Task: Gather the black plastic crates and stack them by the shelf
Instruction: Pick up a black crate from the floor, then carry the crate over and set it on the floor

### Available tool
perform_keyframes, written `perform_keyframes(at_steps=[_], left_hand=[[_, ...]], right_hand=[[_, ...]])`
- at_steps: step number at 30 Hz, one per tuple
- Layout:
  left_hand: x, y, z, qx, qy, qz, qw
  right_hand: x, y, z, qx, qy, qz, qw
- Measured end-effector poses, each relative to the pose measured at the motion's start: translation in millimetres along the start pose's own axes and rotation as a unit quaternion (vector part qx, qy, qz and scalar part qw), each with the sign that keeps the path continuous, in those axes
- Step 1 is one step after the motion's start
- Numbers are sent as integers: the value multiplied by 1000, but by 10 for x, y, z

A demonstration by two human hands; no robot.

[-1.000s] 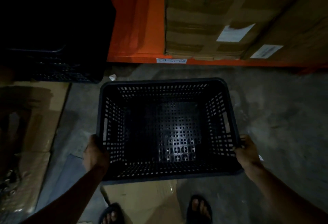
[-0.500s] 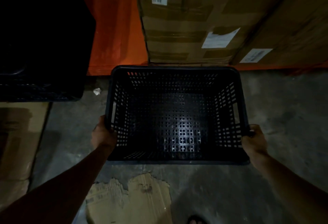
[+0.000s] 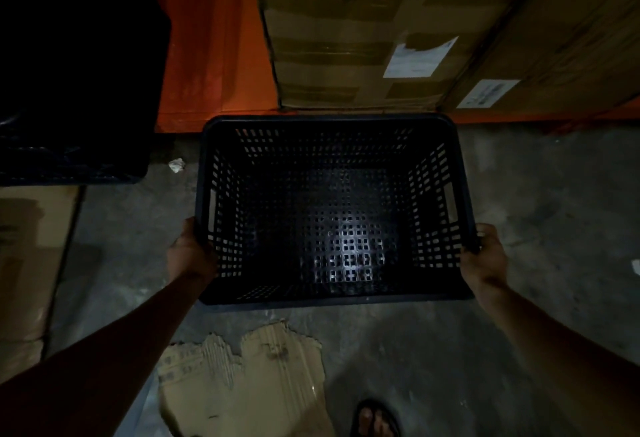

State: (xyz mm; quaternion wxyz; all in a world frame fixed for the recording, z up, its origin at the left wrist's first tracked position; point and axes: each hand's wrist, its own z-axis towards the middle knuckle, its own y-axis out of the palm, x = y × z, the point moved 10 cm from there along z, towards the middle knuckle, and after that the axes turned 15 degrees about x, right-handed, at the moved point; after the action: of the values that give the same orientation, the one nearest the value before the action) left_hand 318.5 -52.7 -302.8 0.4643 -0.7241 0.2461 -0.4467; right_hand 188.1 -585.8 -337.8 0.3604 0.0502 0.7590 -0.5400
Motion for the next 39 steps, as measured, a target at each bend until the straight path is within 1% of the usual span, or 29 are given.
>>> perform_keyframes(at_steps=[2,4,6,8,10,11,13,17,18,19,22,24,25,26,28,29,31,33,36,37,39], left_hand=[[5,26,-30,-23,-10,-7,1000],[-13,73,-104,-59,-22,-6,998],[6,25,-262,-68,-22,10,997],[107,-82,-451,-50,-3,18,999],[359,-178,-745,-58,52,2,997],[496,-202,-915,-79,75,-8,994],[726,-181,-1242,-141,91,-24,986],[1195,-217,-2189,-290,158,-6,944],[1304,-246,-2526,-324,182,-5,928],[1342,-252,-2755,-350,199,-3,915],[1441,-301,-3695,-440,261,12,859],[1456,-322,-4324,-481,301,41,823],[1444,-307,-4601,-496,314,53,807],[1418,-286,-4753,-506,321,64,798],[1393,-229,-5360,-532,342,83,770],[1370,-196,-5605,-541,343,89,762],[1357,-89,-6079,-554,345,96,752],[1324,197,-6504,-554,351,102,748],[1309,665,-6884,-518,373,125,760],[1309,859,-7066,-504,385,138,761],[1317,1267,-7293,-478,403,164,763]], right_hand=[[-81,-34,-63,-9,-13,-28,999],[-180,-37,-156,-26,-50,-44,997],[-258,-120,-279,-28,-87,-107,990],[-289,-220,-418,-23,-96,-149,984],[-282,-383,-592,-26,-83,-120,989],[-254,-473,-693,-36,-70,-82,994],[-202,-606,-893,-57,-51,-19,997],[19,-1417,-1470,-9,6,70,998],[165,-1754,-1652,19,25,82,996],[287,-1918,-1772,35,36,84,995],[879,-2695,-2330,72,120,97,985],[1373,-3219,-2712,110,174,118,971],[1625,-3462,-2897,130,199,121,964],[1778,-3594,-3041,133,223,120,958],[2358,-4056,-3430,149,279,125,940],[2606,-4230,-3583,155,295,120,935],[3176,-4518,-3838,170,322,89,927],[3803,-4674,-3979,160,346,57,923],[4622,-4785,-4153,146,384,-10,912],[4996,-4784,-4218,144,400,-20,905],[5631,-4776,-4356,139,451,-43,881]])
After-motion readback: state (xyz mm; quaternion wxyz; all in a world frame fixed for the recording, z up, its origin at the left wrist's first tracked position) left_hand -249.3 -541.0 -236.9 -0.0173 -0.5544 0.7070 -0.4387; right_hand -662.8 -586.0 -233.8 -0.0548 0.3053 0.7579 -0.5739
